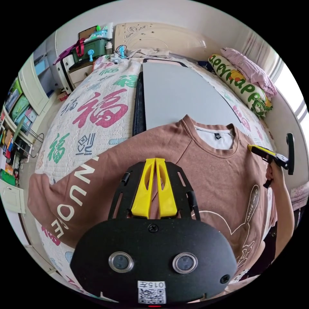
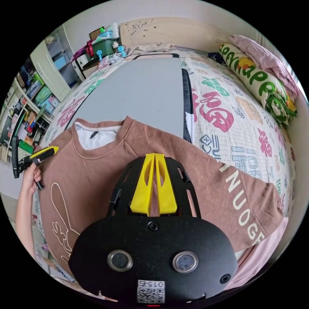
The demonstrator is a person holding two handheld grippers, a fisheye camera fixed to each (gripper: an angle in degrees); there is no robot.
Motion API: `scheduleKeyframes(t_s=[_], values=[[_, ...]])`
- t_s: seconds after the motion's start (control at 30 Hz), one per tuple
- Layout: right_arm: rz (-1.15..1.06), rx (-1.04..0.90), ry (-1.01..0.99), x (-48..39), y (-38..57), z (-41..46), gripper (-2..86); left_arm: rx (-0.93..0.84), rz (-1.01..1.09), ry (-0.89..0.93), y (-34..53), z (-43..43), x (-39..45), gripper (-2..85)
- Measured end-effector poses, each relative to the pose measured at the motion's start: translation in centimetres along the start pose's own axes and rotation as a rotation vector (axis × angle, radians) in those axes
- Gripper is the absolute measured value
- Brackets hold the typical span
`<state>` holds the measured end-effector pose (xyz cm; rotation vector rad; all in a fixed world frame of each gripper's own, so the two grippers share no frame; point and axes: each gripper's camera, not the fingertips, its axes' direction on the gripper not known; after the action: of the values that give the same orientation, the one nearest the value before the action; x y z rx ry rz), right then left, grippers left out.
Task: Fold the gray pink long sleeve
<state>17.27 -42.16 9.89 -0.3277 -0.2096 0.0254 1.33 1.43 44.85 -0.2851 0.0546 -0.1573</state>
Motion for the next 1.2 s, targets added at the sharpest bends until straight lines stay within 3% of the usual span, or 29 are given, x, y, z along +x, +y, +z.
scheduleKeyframes(t_s=[0.13, 0.23, 0.37, 0.5, 0.63, 0.7, 0.9, 1.2], values=[[-0.019, 0.045, -0.112, 0.4, 3.5, -2.9, -0.9, 0.060, -0.027, 0.073, 3.0, -2.1, -1.4, -0.5], [-0.114, 0.189, -0.235, 0.9, 11.0, -8.9, -1.0, 0.189, 0.029, 0.272, 9.6, -7.5, -3.0, 0.1], [-0.228, 0.555, 0.115, -0.5, 28.3, -20.0, -1.0, 0.418, 0.156, 0.115, 26.0, -19.7, -3.7, 1.5], [-0.136, 0.756, 0.263, 0.2, 43.9, -26.7, -0.6, 0.453, -0.007, 0.018, 43.4, -26.8, -7.0, 4.8], [-0.024, 0.581, 0.151, 3.2, 50.2, -27.9, 2.3, 0.322, -0.232, -0.006, 54.3, -27.2, -10.4, 8.6], [0.091, 0.407, 0.036, 6.1, 52.1, -26.9, 6.8, 0.209, -0.327, 0.084, 58.6, -25.9, -12.4, 9.7], [0.288, 0.160, -0.279, 12.0, 54.8, -24.6, 11.1, 0.047, -0.394, 0.246, 62.5, -23.2, -15.4, 11.6], [0.343, 0.011, -0.414, 14.4, 56.5, -25.2, 13.7, 0.029, -0.346, 0.292, 63.7, -24.6, -17.7, 10.0]])
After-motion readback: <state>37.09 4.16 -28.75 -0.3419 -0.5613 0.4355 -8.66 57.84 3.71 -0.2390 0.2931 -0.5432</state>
